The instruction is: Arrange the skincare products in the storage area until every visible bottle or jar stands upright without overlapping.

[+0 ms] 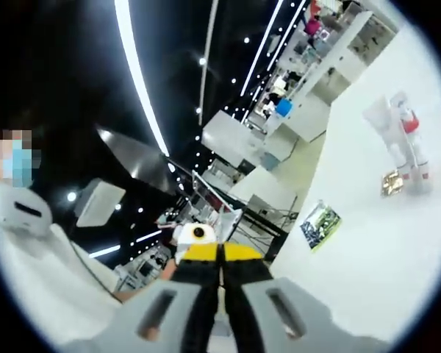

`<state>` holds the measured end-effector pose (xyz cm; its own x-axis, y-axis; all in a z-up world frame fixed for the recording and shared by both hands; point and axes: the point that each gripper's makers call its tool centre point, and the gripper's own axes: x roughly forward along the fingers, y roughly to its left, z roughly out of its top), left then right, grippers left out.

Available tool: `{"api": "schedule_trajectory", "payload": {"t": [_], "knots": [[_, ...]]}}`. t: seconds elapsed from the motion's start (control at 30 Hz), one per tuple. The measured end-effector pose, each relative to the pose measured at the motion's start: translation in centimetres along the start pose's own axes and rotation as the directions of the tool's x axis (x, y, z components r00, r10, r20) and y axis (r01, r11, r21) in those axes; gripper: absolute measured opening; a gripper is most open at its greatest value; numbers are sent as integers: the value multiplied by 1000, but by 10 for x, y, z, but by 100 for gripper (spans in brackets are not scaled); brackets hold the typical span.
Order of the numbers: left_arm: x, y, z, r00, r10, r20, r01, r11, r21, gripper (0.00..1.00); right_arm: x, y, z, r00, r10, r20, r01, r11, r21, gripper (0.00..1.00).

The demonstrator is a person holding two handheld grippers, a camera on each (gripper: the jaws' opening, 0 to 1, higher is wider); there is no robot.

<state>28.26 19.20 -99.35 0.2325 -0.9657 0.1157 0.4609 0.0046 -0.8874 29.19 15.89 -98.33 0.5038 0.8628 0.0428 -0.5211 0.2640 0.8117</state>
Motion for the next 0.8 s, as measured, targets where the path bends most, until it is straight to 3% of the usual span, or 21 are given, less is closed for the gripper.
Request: {"api": "schedule_trajectory", "payload": {"t": [0.07, 0.37, 0.5, 0.6, 0.8], "knots": [[3, -3, -2, 1000, -25, -14, 24, 999, -27, 4, -1, -2, 0, 1000, -3, -2, 3, 1000, -1, 0], [10, 3, -9, 999, -22, -46, 22, 1000, 0, 1, -10, -9, -1, 999, -41, 14, 42, 998, -38, 3], [16, 12, -9, 999, -19, -50, 17, 999, -40, 0, -19, -19, 4, 992, -112, 62, 116, 991, -69, 25], [22, 25, -5, 999, -2, -51, -1, 998, -58, 0, -31, -22, 3, 988, -142, 68, 149, 984, -101, 27], [31, 63, -1, 993, 81, -84, -89, 991, -102, 0, -57, -39, 0, 958, -277, 80, 287, 937, -199, 50]]}}
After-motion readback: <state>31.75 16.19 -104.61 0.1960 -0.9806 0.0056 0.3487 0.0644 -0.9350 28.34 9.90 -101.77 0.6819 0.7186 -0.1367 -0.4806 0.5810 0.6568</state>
